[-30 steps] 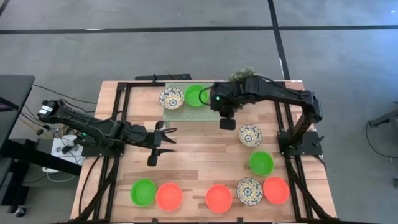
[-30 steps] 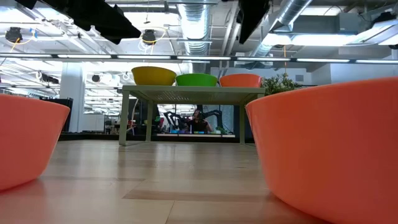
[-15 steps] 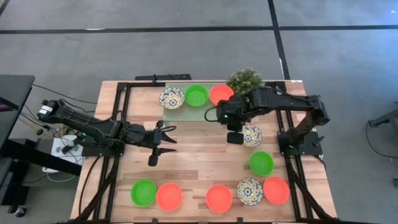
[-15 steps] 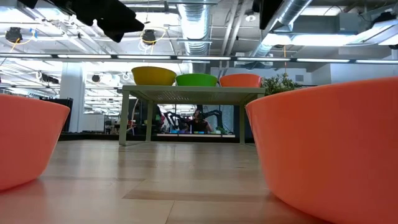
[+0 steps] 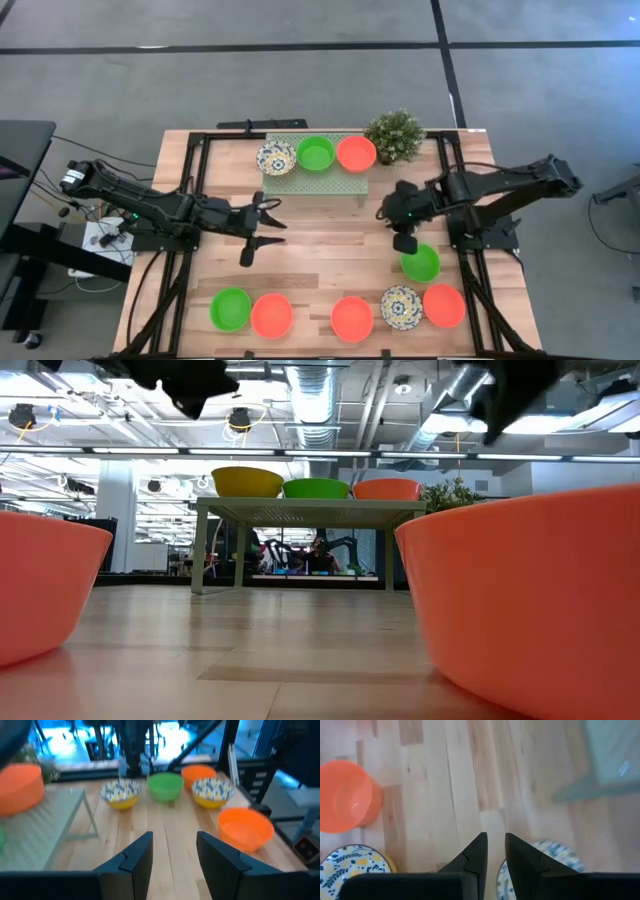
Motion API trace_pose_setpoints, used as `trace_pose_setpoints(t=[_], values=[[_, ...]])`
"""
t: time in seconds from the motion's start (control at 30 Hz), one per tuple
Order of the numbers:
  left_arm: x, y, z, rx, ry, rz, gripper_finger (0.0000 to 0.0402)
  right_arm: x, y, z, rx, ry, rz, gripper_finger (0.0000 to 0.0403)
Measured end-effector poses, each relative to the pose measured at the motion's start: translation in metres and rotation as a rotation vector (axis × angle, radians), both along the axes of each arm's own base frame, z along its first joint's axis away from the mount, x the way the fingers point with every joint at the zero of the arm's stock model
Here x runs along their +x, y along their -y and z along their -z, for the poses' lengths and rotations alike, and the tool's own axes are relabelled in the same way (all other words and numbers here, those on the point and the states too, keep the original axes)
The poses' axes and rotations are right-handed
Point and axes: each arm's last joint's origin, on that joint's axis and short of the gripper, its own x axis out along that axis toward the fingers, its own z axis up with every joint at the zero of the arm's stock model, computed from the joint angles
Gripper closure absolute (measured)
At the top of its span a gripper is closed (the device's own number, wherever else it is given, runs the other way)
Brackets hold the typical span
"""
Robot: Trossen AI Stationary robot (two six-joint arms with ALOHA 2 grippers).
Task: Pick & Place Mini bowls
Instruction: Stack the white patterned bowl on the white patterned bowl on the shelf
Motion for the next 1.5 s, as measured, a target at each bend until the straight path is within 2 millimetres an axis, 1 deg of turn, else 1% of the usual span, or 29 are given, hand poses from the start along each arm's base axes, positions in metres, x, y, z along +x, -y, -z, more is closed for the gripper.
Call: trace_pose_setpoints(t=[0.1, 0.23, 0.33, 0.57, 0.7, 0.87, 1.03, 1.23, 1.5], values=[[0.001, 0.0, -0.003, 0.023, 0.038, 0.009, 0.0248, -0.007, -0.002, 0.025, 0.032, -0.035, 0.061, 0.034], [0.001, 0.0, -0.004, 0.083, 0.052, 0.022, 0.0248, -0.01, -0.005, 0.052, 0.029, -0.127, 0.084, 0.034], [0.002, -0.002, -0.004, 0.089, 0.057, 0.016, 0.0248, -0.007, -0.005, 0.065, 0.023, -0.182, 0.104, 0.034], [0.003, -0.007, -0.005, 0.085, 0.058, -0.009, 0.0248, 0.004, -0.007, 0.085, 0.007, -0.276, 0.129, 0.034], [0.003, -0.008, -0.005, 0.085, 0.058, -0.016, 0.0248, 0.009, -0.006, 0.094, -0.004, -0.32, 0.141, 0.034], [0.003, -0.008, -0.005, 0.084, 0.059, -0.016, 0.0248, 0.013, 0.001, 0.102, -0.009, -0.359, 0.181, 0.034], [0.003, -0.008, -0.005, 0.083, 0.063, -0.016, 0.0248, 0.015, 0.006, 0.103, -0.008, -0.361, 0.195, 0.034], [0.003, -0.008, -0.005, 0.083, 0.064, -0.016, 0.0248, 0.016, 0.008, 0.104, -0.007, -0.359, 0.199, 0.0341], [0.004, -0.008, -0.005, 0.083, 0.064, -0.016, 0.0248, 0.02, 0.006, 0.118, -0.018, -0.431, 0.187, 0.0363]])
